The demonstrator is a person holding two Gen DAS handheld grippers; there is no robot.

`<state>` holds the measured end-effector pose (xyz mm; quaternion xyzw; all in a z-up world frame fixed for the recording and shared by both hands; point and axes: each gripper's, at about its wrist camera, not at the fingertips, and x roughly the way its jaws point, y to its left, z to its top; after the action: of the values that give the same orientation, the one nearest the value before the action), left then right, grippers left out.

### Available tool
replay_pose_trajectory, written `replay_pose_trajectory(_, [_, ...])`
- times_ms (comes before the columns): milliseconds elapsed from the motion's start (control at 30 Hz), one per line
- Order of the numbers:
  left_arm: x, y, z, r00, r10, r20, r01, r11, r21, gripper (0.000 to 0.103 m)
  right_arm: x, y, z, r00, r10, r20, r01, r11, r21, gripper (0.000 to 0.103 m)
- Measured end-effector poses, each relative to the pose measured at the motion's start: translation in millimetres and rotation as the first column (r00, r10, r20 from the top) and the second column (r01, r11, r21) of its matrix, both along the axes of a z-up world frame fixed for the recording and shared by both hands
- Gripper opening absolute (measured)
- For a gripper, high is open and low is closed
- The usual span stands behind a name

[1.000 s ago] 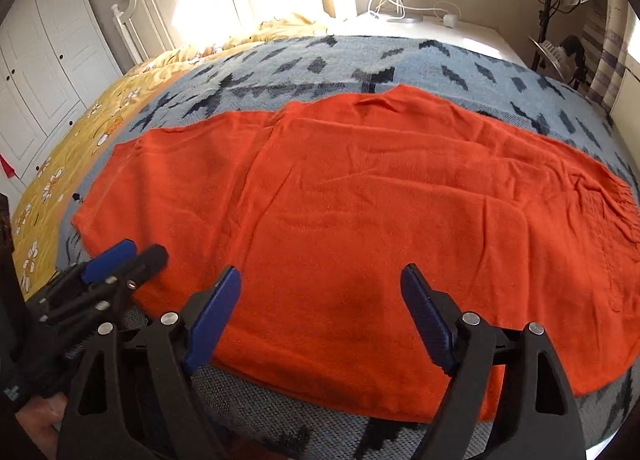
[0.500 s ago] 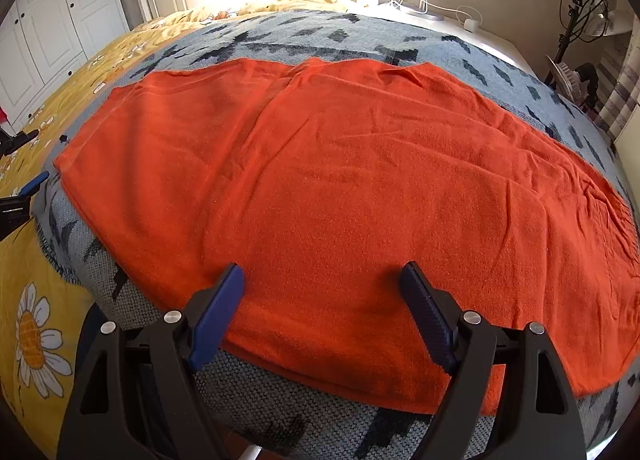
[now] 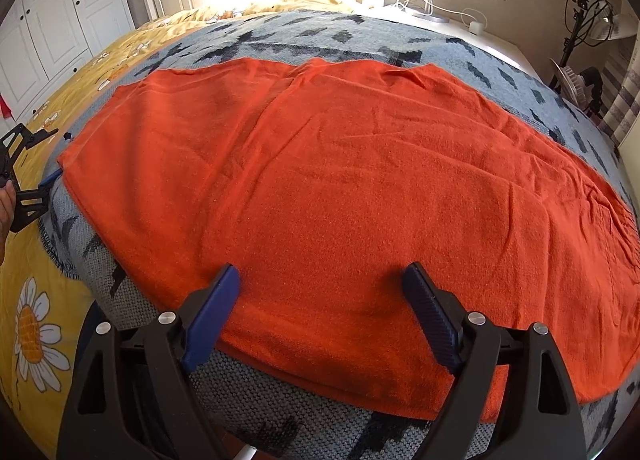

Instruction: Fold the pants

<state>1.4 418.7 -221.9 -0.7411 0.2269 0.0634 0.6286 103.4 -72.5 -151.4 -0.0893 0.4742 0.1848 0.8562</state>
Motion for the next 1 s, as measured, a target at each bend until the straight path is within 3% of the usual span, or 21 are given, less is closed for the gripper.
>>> replay_pose_trajectory(167, [-11.6, -4.5, -7.6, 0.999, 0.049, 0.021, -0.049, 0.999, -0.024, 0.038, 0.2, -1.0, -0.8, 1.0, 0.004, 0.011, -0.004, 1.0, 0.004, 0.085])
replay_pose_trajectory(367, [-15.4, -15.5, -3.0, 1.0, 0.024, 0.013, -0.024, 1.0, -0.007, 0.039, 2.3, -2.1, -1.7, 1.0, 0.017, 0.015, -0.017, 1.0, 0.004, 0.087])
replay_pose_trajectory(467, [-8.5, -16.0, 1.9, 1.0, 0.002, 0.011, -0.003, 1.0, 0.017, 0.044, 2.9, -2.1, -2.3, 1.0, 0.019, 0.019, -0.019, 1.0, 0.005, 0.088])
replay_pose_trajectory(1000, [12.5, -14.3, 14.8, 1.0, -0.029, -0.01, 0.03, 0.998, 0.055, 0.05, 4.4, -2.1, -2.8, 0.999, 0.031, 0.02, -0.031, 0.999, 0.004, 0.09])
